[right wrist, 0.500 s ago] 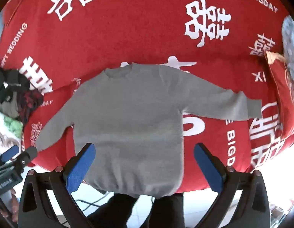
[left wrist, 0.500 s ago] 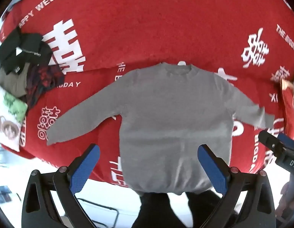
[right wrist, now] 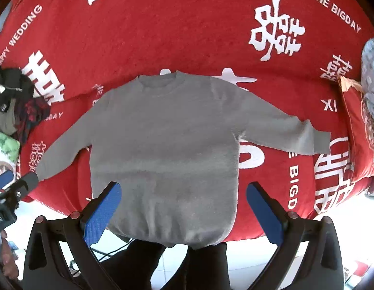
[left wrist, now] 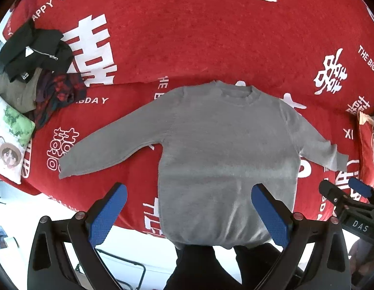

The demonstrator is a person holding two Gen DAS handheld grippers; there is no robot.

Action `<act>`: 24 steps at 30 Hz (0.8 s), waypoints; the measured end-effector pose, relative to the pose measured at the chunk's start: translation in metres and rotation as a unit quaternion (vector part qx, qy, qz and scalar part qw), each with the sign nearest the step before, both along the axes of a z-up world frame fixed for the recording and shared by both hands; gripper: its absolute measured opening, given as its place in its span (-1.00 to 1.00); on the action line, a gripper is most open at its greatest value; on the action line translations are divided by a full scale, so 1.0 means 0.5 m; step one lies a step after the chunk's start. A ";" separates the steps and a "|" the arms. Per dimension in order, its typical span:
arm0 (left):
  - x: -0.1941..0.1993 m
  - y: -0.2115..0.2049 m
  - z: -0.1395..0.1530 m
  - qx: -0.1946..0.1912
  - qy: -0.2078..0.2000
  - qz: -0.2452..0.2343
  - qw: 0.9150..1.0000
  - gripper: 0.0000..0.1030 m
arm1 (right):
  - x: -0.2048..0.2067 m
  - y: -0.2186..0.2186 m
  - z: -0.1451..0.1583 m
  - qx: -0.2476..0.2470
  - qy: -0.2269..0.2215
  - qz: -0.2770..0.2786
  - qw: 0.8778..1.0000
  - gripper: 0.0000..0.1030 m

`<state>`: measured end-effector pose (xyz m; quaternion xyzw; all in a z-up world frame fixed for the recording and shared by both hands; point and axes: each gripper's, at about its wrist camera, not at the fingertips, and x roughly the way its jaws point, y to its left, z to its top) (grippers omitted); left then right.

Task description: Fold small clothes

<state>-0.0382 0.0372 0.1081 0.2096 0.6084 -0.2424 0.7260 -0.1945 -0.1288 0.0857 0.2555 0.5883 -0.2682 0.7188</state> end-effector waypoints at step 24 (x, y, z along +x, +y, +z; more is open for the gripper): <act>0.012 0.002 -0.016 -0.002 0.017 -0.001 1.000 1.00 | -0.003 -0.019 -0.005 -0.009 0.029 -0.021 0.999 1.00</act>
